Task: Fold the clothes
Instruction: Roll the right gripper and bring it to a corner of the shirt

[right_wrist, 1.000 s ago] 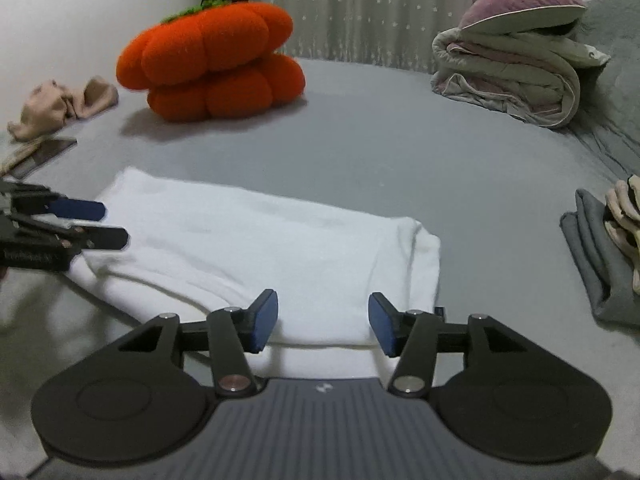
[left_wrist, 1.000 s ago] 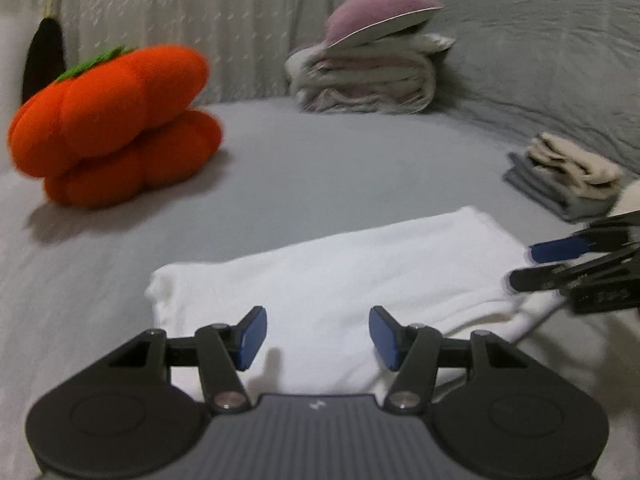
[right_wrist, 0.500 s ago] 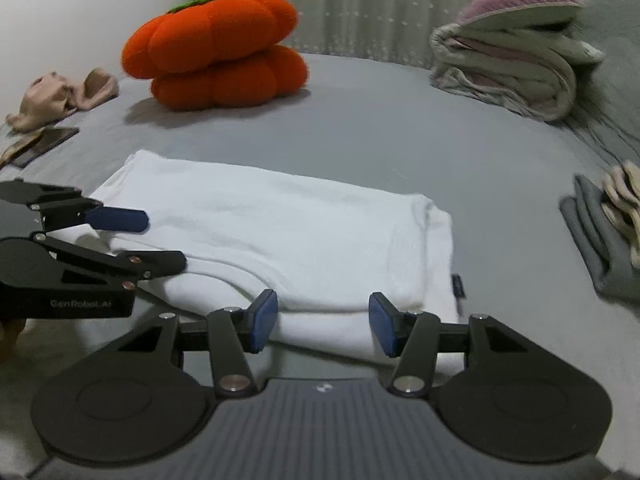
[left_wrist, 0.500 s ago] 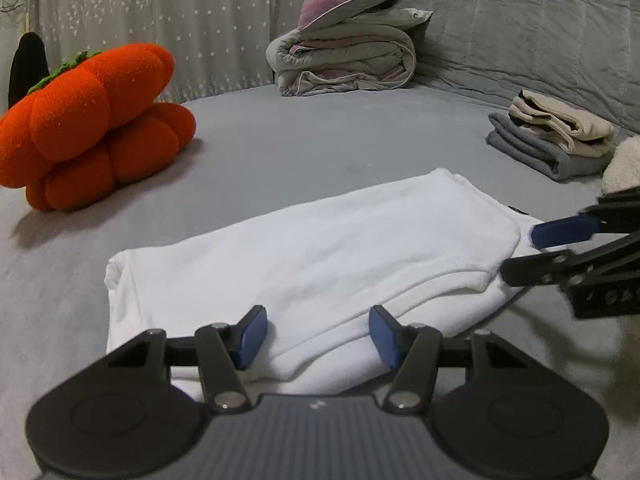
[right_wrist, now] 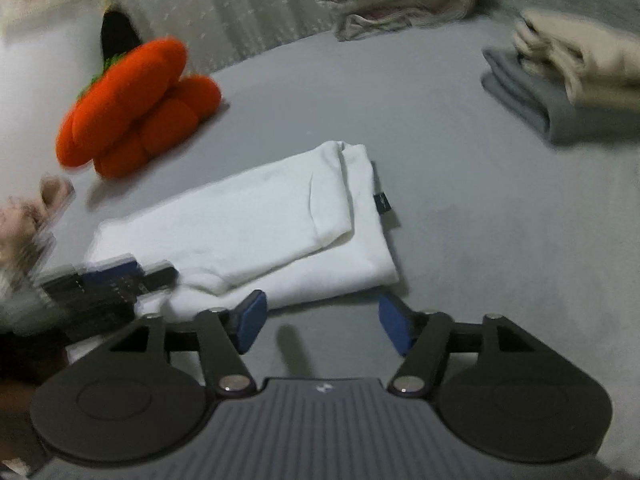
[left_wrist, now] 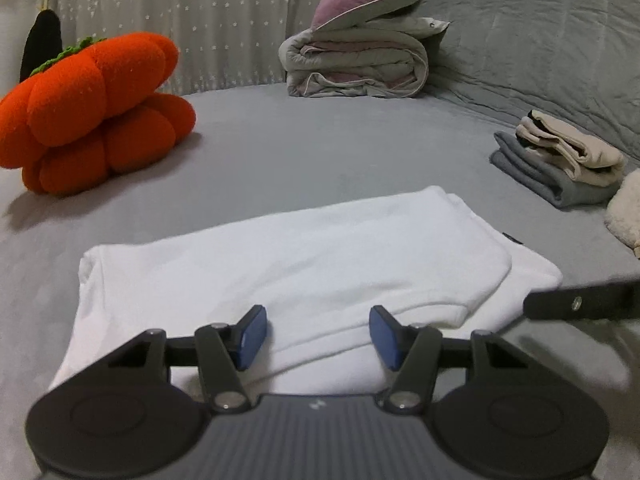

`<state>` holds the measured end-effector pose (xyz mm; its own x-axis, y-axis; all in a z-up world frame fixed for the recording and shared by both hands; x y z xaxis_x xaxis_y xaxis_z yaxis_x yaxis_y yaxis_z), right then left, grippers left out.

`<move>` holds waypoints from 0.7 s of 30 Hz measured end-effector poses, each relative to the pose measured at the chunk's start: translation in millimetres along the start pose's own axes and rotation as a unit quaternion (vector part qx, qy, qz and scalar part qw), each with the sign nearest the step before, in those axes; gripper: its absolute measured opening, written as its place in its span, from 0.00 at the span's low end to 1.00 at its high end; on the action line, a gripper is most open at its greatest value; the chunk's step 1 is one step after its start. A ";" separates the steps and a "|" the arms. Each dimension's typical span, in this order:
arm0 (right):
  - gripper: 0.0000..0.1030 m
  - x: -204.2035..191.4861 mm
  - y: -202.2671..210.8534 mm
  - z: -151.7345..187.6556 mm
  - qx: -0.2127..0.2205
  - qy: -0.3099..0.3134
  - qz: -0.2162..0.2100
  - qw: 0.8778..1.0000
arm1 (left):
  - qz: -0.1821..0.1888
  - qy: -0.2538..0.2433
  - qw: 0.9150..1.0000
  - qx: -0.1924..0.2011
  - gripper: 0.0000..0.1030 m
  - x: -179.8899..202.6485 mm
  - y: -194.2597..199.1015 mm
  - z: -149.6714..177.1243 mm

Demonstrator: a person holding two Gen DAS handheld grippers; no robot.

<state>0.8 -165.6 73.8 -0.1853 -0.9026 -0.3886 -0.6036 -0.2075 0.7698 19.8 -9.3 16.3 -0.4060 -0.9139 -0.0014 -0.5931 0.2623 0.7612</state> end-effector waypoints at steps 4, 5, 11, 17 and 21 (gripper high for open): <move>0.71 10.5 -1.0 -1.5 0.012 -0.049 -0.038 0.998 | -0.002 0.003 1.000 0.001 0.57 0.4 -1.2 1.5; 0.71 11.4 -1.9 -1.9 0.016 -0.056 -0.043 0.997 | -0.003 0.005 1.000 0.001 0.58 0.8 -1.2 1.6; 0.74 10.9 -8.9 -4.1 0.047 -0.086 -0.071 0.993 | -0.008 0.008 1.000 0.003 0.58 3.3 -0.6 2.2; 0.73 11.5 -12.0 -5.4 0.076 -0.120 -0.098 0.985 | -0.007 0.013 1.000 0.002 0.58 3.0 -0.9 2.7; 0.61 9.8 -15.1 -7.8 0.084 -0.124 -0.102 0.983 | -0.001 0.016 1.000 0.002 0.58 0.9 -0.5 3.1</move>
<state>14.1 -174.3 62.3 -0.2169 -0.7248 -0.6540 -0.7638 -0.2912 0.5761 17.6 -9.3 13.9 -0.3818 -0.9241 0.0172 -0.5975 0.2609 0.7582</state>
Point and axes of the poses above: each gripper's, at about its wrist camera, not at the fingertips, and y roughly against the way its jaws point, x to its right, z to its underside, the point moved 2 cm from there along -y, roughly the way its jaws point, and after that the axes turned 14 degrees about -x, right-handed, at the moved point
